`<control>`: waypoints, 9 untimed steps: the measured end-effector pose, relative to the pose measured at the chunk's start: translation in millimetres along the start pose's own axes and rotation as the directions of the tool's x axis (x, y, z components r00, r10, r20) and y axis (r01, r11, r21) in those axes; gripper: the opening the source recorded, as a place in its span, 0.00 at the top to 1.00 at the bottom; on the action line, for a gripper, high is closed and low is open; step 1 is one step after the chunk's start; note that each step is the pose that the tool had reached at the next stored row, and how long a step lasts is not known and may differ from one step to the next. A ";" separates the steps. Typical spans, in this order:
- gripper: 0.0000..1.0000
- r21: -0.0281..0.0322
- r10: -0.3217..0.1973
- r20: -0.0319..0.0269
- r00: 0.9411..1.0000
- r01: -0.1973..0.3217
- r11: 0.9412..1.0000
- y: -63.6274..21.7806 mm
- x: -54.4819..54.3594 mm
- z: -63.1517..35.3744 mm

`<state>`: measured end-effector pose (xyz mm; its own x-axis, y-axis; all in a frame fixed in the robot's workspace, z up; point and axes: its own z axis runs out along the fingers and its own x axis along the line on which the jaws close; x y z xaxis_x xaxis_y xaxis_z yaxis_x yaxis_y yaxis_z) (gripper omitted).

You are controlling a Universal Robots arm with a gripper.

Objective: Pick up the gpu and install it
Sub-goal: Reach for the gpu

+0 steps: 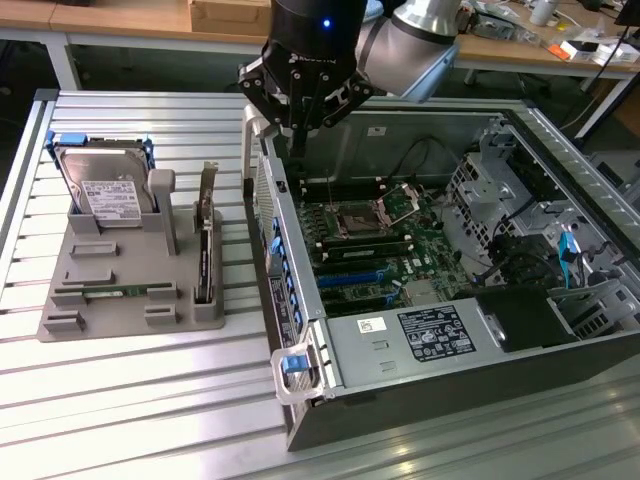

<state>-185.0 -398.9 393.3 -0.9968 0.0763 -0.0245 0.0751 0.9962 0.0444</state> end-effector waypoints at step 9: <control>0.89 0.000 0.000 0.000 1.000 0.000 1.000 -0.9 11.9 -0.3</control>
<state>-196.9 -398.9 393.3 -0.9968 0.0762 -0.0245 0.0751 0.9962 0.0444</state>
